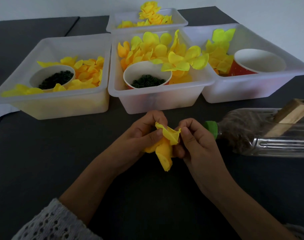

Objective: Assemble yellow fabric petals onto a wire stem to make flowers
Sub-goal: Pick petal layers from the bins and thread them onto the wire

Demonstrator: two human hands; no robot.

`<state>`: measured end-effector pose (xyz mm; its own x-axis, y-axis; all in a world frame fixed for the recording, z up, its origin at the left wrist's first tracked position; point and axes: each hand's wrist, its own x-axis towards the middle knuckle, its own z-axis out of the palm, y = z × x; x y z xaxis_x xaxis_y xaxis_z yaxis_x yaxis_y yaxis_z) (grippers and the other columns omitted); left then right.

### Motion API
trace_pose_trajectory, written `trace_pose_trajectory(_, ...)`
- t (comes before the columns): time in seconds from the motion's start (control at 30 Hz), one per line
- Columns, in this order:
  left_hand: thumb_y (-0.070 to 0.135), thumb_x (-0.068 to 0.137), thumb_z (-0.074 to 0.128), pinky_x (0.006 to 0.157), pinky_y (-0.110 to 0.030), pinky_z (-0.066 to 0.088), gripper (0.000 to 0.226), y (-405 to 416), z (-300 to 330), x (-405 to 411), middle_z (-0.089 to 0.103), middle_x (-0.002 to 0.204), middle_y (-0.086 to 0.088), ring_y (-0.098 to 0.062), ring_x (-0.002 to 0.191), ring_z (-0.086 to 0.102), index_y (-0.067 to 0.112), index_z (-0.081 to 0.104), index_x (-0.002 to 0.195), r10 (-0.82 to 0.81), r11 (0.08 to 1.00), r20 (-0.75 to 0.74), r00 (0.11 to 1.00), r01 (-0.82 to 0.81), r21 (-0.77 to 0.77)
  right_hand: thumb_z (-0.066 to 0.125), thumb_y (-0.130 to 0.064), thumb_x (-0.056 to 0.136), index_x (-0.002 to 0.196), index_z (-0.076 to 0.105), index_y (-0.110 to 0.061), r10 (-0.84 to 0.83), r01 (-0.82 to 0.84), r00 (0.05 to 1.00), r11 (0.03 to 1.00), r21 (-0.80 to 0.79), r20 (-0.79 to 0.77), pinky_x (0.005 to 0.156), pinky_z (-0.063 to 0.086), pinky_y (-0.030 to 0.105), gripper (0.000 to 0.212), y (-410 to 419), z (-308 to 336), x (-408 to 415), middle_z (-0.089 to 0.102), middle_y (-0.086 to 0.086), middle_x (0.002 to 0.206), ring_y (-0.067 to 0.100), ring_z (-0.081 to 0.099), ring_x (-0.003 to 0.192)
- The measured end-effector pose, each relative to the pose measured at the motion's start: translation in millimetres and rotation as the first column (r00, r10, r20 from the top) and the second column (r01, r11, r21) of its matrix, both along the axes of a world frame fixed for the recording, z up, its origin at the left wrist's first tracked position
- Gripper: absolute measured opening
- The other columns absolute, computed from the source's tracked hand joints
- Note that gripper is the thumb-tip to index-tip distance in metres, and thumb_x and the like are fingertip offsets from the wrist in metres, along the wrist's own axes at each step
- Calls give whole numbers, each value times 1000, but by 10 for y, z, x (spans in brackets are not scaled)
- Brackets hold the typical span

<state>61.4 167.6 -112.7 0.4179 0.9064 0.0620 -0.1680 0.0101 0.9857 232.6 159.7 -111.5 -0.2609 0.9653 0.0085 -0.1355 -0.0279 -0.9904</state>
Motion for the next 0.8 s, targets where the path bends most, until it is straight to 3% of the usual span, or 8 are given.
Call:
trace_pose_trajectory(0.1, 22, 88, 58, 90, -42, 40, 5, 8, 16, -3, 48, 104, -5, -26, 106, 48, 25, 59, 93, 18, 1000, -49, 999, -18, 3, 39, -13, 100, 84, 53, -16, -3, 3, 1000, 1000, 0, -1, 52, 41, 24, 22, -3, 7, -6, 53, -5, 61, 9, 46, 54)
trace_pose_trajectory(0.17, 23, 87, 58, 90, -25, 44, 10, 20, 27, -2, 51, 112, 2, -14, 111, 53, 27, 60, 96, 137, 985, -284, 949, -100, 143, 41, -11, 99, 85, 52, -17, -70, 60, 994, 992, 113, 86, 50, 44, 20, 18, -10, 18, 17, 56, -5, 62, 8, 51, 53)
trace_pose_trajectory(0.23, 29, 88, 57, 93, -20, 44, 19, 14, 9, 25, 46, 119, 6, -6, 116, 49, 33, 57, 107, 294, 935, -445, 846, -158, 318, 44, -10, 98, 86, 51, -19, -171, 116, 965, 958, 261, 199, 52, 46, 18, 16, -17, 11, 36, 59, -4, 66, 8, 56, 56)
trace_pose_trajectory(0.3, 36, 89, 54, 95, -26, 45, 25, -30, -9, 72, 44, 119, 4, -11, 116, 48, 33, 49, 114, 458, 862, -427, 780, -272, 427, 47, -12, 96, 87, 52, -17, -252, 127, 914, 922, 366, 318, 57, 47, 18, 12, -38, -7, 22, 58, -4, 70, 7, 58, 64)
trace_pose_trajectory(0.4, 47, 87, 48, 71, -24, 44, 21, -78, 14, 143, 48, 93, 9, -13, 86, 52, 28, 48, 97, 596, 772, -373, 711, -380, 509, 50, -5, 90, 91, 59, -7, -360, 128, 838, 861, 493, 410, 65, 46, 15, 9, -78, -14, -22, 57, -6, 78, 2, 54, 71)
trace_pose_trajectory(0.53, 63, 87, 45, 60, -14, 42, 35, -114, -1, 243, 56, 78, 10, -10, 73, 54, 30, 54, 81, 517, 838, -503, 692, -292, 460, 62, 5, 84, 99, 59, -5, -295, -64, 733, 867, 494, 612, 72, 50, 33, 19, -97, 9, -49, 58, 7, 95, 17, 57, 82)
trace_pose_trajectory(0.67, 52, 88, 48, 61, -8, 43, 25, -110, -15, 243, 60, 81, 15, 0, 70, 57, 29, 58, 83, 456, 885, -499, 737, -317, 341, 50, -4, 94, 90, 51, -15, -264, 4, 751, 918, 396, 605, 69, 44, 19, 12, -74, 69, -55, 55, 4, 90, 12, 52, 78)
trace_pose_trajectory(0.8, 44, 86, 50, 63, -7, 45, 17, -90, -4, 205, 62, 84, 19, 2, 73, 59, 32, 60, 81, 415, 908, -543, 730, -301, 290, 46, -11, 97, 96, 50, -10, -222, 57, 770, 958, 282, 599, 71, 43, 22, 4, -41, 37, -33, 56, 6, 95, 15, 53, 82)
